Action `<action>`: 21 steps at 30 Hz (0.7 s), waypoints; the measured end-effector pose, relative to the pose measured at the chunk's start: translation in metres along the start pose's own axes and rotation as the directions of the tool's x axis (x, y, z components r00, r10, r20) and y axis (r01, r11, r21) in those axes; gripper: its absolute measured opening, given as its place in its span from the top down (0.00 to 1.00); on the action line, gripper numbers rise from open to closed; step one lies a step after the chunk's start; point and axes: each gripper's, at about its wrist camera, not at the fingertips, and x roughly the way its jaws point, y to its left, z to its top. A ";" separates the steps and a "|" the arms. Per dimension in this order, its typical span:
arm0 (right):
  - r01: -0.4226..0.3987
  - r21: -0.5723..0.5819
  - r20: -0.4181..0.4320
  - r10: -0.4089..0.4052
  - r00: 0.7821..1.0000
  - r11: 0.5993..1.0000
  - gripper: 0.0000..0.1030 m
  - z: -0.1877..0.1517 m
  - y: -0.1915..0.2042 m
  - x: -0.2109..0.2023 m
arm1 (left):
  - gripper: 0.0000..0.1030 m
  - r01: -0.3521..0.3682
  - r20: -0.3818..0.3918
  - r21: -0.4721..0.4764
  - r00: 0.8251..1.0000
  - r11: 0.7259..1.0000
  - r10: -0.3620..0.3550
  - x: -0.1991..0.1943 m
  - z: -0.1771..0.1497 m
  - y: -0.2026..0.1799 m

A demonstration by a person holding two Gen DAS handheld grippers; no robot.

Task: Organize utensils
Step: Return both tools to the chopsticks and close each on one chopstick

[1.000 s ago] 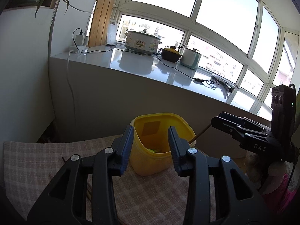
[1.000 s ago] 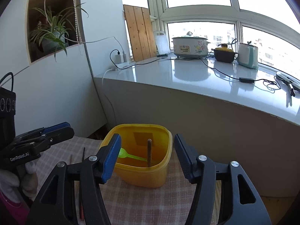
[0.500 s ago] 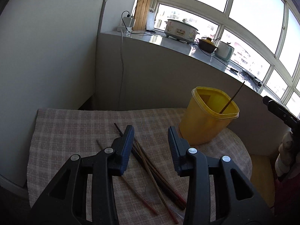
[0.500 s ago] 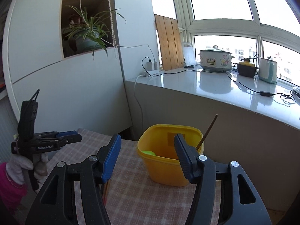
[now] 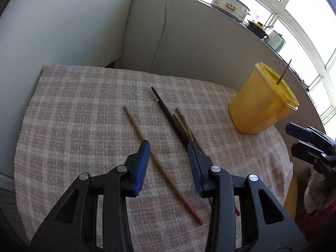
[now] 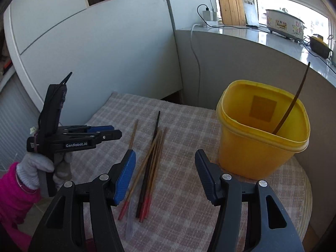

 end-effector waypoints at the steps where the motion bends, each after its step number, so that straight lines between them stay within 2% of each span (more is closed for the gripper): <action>1: -0.007 0.007 -0.022 0.007 1.000 1.000 0.44 -0.001 0.000 0.007 | 0.64 -0.003 -0.009 -0.002 1.000 1.000 0.003 0.004 0.000 0.000; 3: -0.017 0.016 -0.062 0.018 0.998 1.000 0.45 0.000 0.001 0.021 | 0.64 -0.001 -0.030 -0.016 1.000 1.000 0.000 0.012 0.000 0.004; 12: -0.083 0.073 -0.241 0.099 0.965 0.994 0.68 0.002 0.010 0.084 | 0.64 -0.043 -0.099 -0.037 0.994 0.998 0.040 0.050 0.008 0.007; 14: -0.091 0.081 -0.269 0.110 0.957 0.993 0.70 0.002 0.014 0.096 | 0.64 -0.064 -0.109 -0.024 0.992 0.998 0.061 0.057 0.010 0.003; 16: -0.086 0.083 -0.293 0.107 0.950 0.993 0.74 0.003 0.017 0.107 | 0.64 -0.074 -0.121 -0.014 0.990 0.997 0.072 0.064 0.011 0.000; 21: -0.057 0.062 -0.329 0.074 0.942 0.996 0.75 0.003 0.026 0.126 | 0.64 -0.097 -0.135 0.017 0.986 0.995 0.099 0.078 0.012 -0.004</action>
